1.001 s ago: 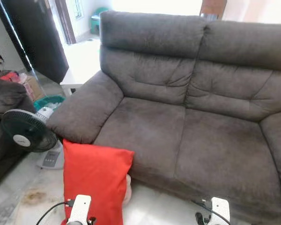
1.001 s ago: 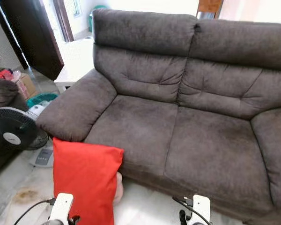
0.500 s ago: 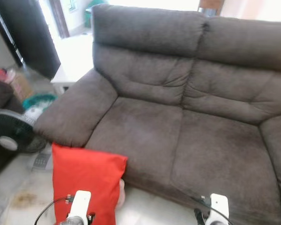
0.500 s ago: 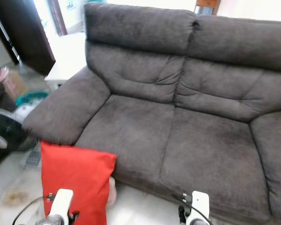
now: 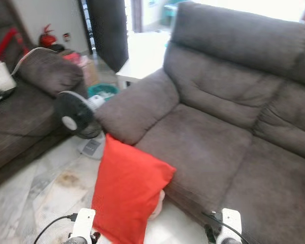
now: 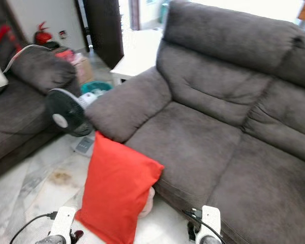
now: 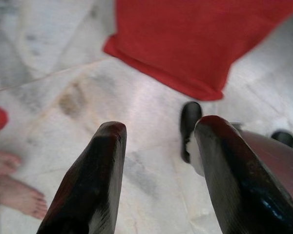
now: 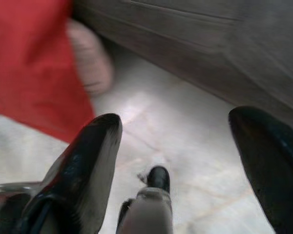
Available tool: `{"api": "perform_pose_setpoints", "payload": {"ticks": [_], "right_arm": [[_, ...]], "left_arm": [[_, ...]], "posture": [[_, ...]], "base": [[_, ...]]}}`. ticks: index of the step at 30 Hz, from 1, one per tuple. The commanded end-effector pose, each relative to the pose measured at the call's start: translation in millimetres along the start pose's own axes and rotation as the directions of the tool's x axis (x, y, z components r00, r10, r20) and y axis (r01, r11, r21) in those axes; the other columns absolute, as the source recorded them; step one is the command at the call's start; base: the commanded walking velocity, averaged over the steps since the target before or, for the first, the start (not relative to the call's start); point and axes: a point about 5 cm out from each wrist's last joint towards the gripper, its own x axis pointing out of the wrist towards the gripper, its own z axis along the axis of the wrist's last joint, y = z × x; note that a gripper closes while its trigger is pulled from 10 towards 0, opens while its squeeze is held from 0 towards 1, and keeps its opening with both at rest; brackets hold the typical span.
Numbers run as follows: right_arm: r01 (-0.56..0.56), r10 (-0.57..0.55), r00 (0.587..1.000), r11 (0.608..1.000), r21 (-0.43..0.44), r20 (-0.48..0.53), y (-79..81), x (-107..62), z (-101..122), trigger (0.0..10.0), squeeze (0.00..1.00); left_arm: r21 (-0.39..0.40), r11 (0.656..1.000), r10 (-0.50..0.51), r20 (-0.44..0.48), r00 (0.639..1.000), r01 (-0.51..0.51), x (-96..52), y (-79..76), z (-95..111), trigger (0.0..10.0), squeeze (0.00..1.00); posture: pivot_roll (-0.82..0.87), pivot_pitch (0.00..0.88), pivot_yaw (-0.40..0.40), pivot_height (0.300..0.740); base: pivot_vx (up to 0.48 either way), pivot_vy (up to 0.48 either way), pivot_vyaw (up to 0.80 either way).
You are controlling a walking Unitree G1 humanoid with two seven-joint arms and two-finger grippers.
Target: Move the pillow to the sofa from floor
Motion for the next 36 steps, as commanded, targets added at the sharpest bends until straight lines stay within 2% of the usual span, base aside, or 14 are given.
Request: {"api": "perform_pose_setpoints", "payload": {"ticks": [1,19,23,36], "right_arm": [[0.013,-0.013,1.0,1.0,-0.004,-0.008,-5.3,-0.6,-1.4,10.0,0.0],[0.014,-0.014,1.0,1.0,0.0,-0.011,-4.6,-0.8,-3.1,10.0,0.0],[0.013,-0.013,1.0,0.999,0.041,-0.003,-4.3,-1.2,-4.2,10.0,0.0],[0.007,-0.007,1.0,0.999,0.036,-0.008,-4.1,-1.5,-6.2,10.0,0.0]], "left_arm": [[-0.017,1.0,-0.008,-0.01,1.0,0.008,0.0,-4.4,-3.2,10.0,0.0],[-0.01,1.0,-0.012,-0.007,1.0,0.012,-0.2,-3.7,-3.9,10.0,0.0],[-0.01,1.0,-0.017,-0.011,1.0,0.017,-0.4,-4.0,-5.0,10.0,0.0],[-0.014,1.0,-0.017,-0.016,1.0,0.017,-0.7,-3.8,-7.1,10.0,0.0]], "posture": [[0.05,0.009,-0.018,0.74],[0.05,0.0,-0.012,0.74],[0.05,0.0,-0.012,0.74],[0.05,0.0,-0.01,0.74]], "base": [[0.0,0.0,0.8],[0.0,0.0,0.8],[0.0,0.0,0.0],[0.0,0.0,0.0]]}}
